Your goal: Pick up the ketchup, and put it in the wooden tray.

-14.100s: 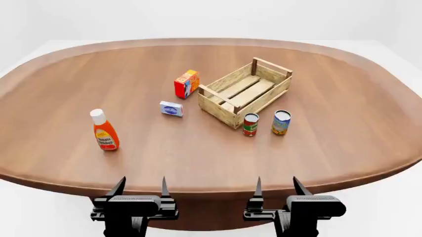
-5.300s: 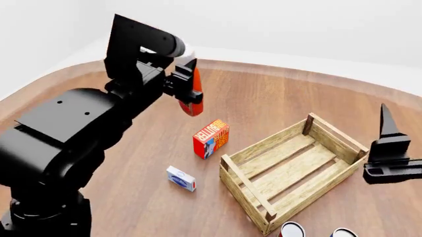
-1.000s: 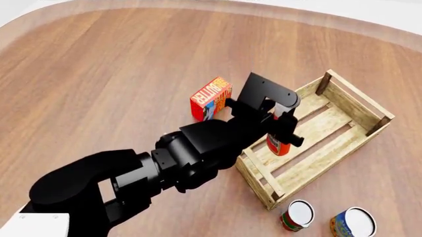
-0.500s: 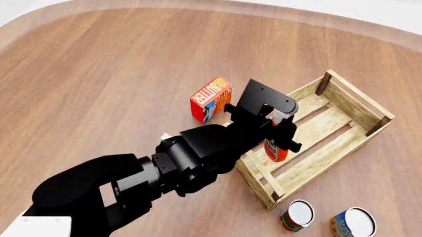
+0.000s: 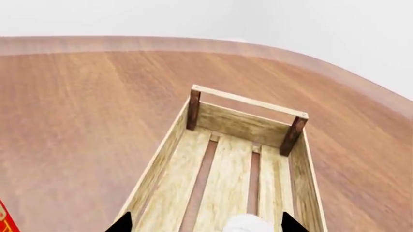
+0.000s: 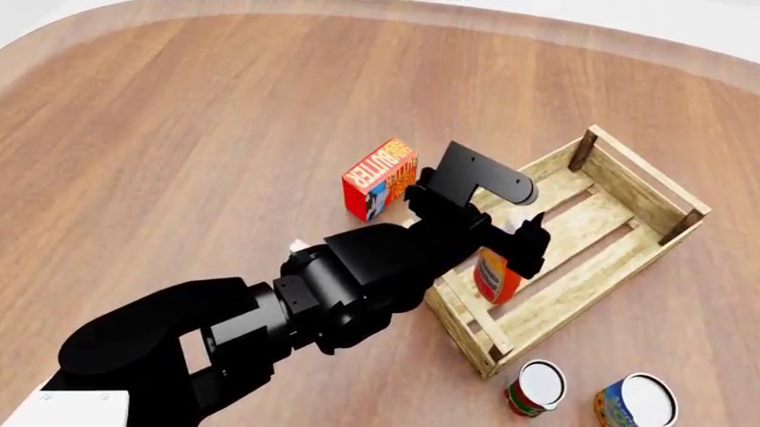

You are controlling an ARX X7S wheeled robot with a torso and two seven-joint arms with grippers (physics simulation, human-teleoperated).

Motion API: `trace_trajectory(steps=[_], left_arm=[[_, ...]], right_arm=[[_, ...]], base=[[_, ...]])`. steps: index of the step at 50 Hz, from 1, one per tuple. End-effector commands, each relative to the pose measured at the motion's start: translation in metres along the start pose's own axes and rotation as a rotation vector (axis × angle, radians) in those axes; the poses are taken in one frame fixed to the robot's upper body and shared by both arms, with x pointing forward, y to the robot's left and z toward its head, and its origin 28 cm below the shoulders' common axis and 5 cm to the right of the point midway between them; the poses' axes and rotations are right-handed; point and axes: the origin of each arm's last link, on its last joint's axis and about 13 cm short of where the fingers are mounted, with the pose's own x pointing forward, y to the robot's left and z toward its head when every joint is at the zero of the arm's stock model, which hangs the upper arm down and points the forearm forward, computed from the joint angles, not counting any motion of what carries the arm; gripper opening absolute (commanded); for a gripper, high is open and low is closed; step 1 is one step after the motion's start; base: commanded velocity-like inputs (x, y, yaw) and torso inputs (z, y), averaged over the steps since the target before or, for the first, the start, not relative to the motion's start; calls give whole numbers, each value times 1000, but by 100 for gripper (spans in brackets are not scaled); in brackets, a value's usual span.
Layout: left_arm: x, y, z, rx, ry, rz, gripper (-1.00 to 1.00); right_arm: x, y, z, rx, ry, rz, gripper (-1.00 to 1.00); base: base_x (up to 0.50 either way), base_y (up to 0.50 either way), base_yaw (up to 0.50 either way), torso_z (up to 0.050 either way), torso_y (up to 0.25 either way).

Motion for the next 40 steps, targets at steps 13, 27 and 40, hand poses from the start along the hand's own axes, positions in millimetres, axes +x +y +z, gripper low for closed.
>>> trace_trajectory(steps=[13, 27, 40], left_arm=[[1, 2, 7, -1, -19, 9, 100], [1, 5, 10, -1, -25, 16, 100], [2, 8, 17, -1, -41, 19, 100]], right_arm=[[0, 0, 0, 1, -9, 5, 100], [0, 0, 0, 1, -13, 6, 100], [0, 0, 0, -3, -24, 11, 100]], base=[[0, 0, 0, 0, 0], [0, 0, 0, 0, 0], [0, 0, 0, 0, 0]])
